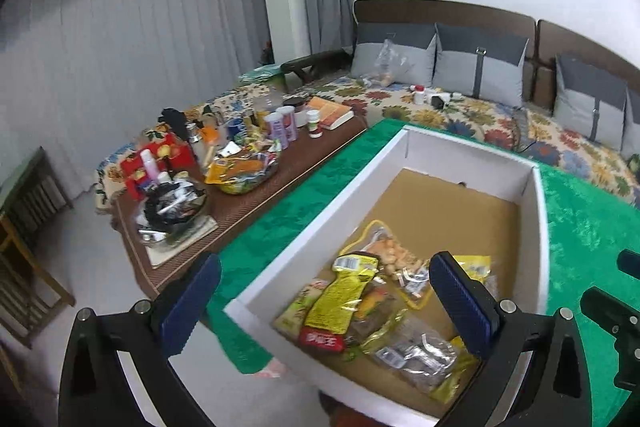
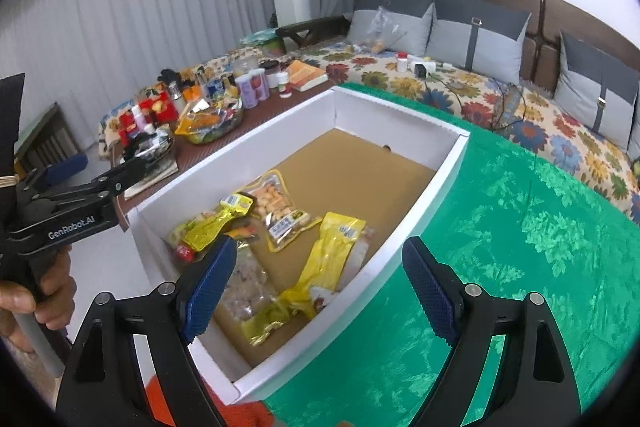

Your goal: Organize snacks

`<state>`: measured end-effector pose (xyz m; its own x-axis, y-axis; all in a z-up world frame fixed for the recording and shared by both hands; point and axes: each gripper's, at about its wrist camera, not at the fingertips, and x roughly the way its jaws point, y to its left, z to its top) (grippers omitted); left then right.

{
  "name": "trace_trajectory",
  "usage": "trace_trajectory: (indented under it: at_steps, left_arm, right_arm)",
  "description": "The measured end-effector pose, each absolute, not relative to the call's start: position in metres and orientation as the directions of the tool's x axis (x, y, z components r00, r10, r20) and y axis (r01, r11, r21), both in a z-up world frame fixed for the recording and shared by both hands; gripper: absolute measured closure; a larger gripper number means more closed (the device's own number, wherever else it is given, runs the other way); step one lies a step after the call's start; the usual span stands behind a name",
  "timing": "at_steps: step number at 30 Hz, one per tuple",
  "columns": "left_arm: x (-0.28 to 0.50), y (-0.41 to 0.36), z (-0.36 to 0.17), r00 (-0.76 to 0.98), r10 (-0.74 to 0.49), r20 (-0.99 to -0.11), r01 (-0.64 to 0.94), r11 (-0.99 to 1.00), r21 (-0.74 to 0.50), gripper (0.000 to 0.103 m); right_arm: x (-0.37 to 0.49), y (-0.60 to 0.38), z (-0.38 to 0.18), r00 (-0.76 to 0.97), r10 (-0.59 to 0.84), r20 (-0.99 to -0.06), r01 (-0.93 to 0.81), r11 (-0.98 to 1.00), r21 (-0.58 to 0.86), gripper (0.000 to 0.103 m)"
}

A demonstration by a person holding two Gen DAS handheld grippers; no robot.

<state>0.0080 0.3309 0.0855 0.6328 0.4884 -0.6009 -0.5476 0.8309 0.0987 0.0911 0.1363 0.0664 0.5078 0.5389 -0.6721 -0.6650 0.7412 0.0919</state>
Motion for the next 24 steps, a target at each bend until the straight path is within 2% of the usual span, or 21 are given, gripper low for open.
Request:
trace_trajectory:
  at_steps: [24]
  left_arm:
    - [0.0, 0.34, 0.081, 0.622, 0.446, -0.644, -0.541, 0.839, 0.058, 0.0]
  right_arm:
    - [0.083, 0.166, 0.06, 0.481, 0.501, -0.719, -0.665, 0.743, 0.073, 0.015]
